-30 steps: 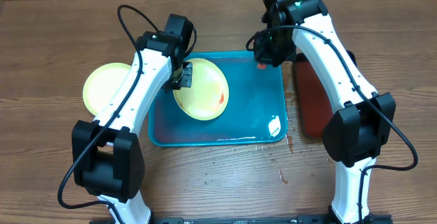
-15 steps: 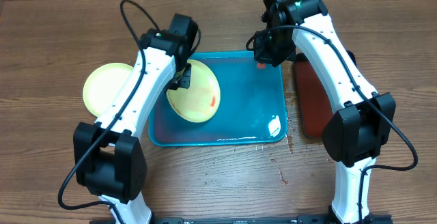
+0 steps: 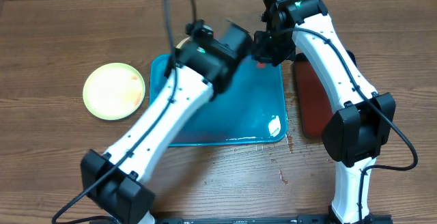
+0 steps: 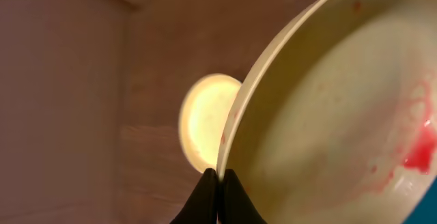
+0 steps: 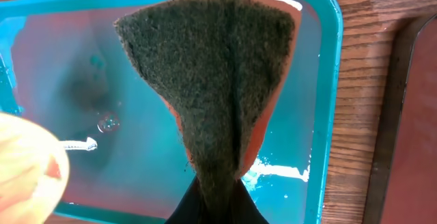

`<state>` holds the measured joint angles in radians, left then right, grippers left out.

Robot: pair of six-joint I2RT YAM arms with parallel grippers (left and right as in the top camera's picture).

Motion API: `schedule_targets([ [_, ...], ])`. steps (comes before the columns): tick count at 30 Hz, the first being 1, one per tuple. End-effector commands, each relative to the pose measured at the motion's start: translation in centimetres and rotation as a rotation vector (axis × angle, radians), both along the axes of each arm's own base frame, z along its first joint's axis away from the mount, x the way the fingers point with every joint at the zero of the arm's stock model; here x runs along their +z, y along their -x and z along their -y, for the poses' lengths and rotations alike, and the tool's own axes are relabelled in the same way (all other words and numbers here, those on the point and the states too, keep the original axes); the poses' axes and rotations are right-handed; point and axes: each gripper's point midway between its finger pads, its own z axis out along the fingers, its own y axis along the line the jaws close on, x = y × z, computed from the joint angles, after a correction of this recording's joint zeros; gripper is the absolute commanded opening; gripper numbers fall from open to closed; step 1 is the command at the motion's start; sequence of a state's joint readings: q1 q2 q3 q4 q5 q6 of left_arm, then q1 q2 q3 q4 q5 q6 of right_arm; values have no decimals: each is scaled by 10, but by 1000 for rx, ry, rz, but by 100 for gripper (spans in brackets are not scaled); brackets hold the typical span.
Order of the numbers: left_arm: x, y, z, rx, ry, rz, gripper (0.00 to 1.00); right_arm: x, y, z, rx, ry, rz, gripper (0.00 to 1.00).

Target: Clean dirty plates on tray and stack at the side

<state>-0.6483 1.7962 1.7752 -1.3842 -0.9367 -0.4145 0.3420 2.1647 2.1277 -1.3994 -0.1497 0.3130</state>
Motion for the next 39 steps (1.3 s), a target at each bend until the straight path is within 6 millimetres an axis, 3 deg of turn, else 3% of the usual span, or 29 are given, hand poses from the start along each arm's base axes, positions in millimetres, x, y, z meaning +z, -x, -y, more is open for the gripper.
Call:
schedule_targets([
  [1,53,0,0,26,-138,251,4,5,-1,-1,8,-6,17,4],
  [7,75,5,13,-9,-227,346,4,5,-1,-1,8,-5,18,4],
  [15,78,6,14,-4,-228,371,4,6,-9,21,-42,2,21,4],
  [21,75,5,15,0,-205,370,4,20,-20,66,-112,4,52,4],
  [26,71,5,16,9,-167,367,4,31,-16,131,-202,162,70,4],
  [31,70,4,17,13,-149,376,4,35,3,192,-281,384,22,4],
  [34,70,3,18,14,-140,383,4,30,12,211,-295,447,-19,4],
  [39,70,1,21,18,-118,397,4,3,25,219,-272,460,-97,4],
])
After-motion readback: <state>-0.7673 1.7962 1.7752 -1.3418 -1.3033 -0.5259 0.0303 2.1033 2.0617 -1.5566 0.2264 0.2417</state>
